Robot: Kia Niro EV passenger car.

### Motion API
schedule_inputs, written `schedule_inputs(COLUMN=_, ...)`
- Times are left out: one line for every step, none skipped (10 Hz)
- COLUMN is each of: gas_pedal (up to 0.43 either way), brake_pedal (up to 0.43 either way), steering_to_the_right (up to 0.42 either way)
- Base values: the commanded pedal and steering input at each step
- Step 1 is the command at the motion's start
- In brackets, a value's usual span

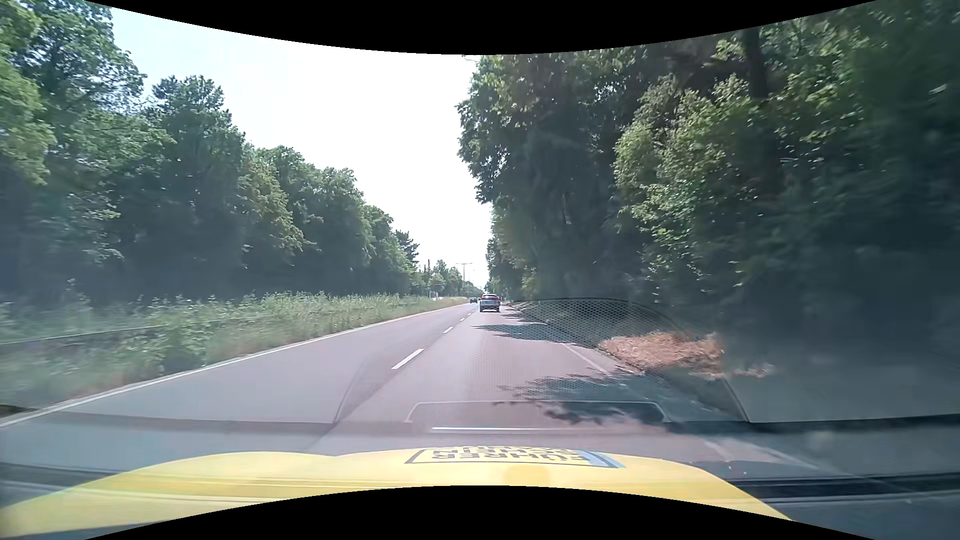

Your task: Follow the waypoints while adhering to traffic rules and regulations

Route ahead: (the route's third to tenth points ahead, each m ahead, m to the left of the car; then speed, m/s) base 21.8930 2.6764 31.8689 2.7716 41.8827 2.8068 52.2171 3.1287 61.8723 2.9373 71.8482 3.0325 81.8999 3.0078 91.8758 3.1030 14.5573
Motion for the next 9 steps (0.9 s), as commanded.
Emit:
schedule_inputs(gas_pedal=0.098, brake_pedal=0.000, steering_to_the_right=0.000)
schedule_inputs(gas_pedal=0.098, brake_pedal=0.000, steering_to_the_right=-0.001)
schedule_inputs(gas_pedal=0.098, brake_pedal=0.000, steering_to_the_right=0.000)
schedule_inputs(gas_pedal=0.098, brake_pedal=0.000, steering_to_the_right=0.000)
schedule_inputs(gas_pedal=0.098, brake_pedal=0.000, steering_to_the_right=0.000)
schedule_inputs(gas_pedal=0.098, brake_pedal=0.000, steering_to_the_right=0.000)
schedule_inputs(gas_pedal=0.098, brake_pedal=0.000, steering_to_the_right=0.000)
schedule_inputs(gas_pedal=0.087, brake_pedal=0.000, steering_to_the_right=0.000)
schedule_inputs(gas_pedal=0.087, brake_pedal=0.000, steering_to_the_right=0.000)
